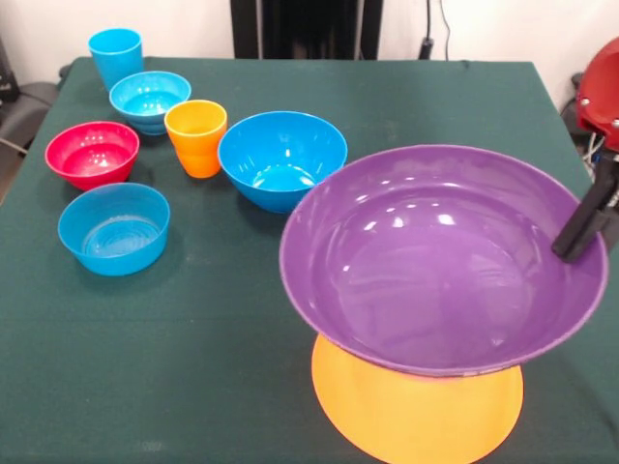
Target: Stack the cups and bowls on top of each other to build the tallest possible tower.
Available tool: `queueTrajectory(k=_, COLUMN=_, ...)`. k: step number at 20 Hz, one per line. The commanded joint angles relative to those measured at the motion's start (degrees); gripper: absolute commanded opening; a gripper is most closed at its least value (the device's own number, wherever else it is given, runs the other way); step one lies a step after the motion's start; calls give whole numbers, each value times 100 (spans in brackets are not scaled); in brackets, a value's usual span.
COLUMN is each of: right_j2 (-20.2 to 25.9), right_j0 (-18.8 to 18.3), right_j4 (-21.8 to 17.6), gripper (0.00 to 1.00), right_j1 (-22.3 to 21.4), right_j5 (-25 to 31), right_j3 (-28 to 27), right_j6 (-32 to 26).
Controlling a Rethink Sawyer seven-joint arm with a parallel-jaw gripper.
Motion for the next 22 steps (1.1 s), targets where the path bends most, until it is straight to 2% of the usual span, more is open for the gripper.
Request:
queueTrajectory(k=1, right_j2=674, right_j0=107, right_j4=-718, gripper=0, right_j1=-295, right_j5=-330, right_j3=902, right_j6=-1997)
queueTrajectory(k=14, right_j2=980, right_j0=313, right_j4=-1074, gripper=0, right_j1=-636, right_j5=-470, right_j3=1518, right_j6=-1712)
queueTrajectory(k=22, right_j2=1141, right_j0=412, right_j4=-1183, gripper=0, right_j1=-693, right_j5=-489, right_j3=1636, right_j6=-1416)
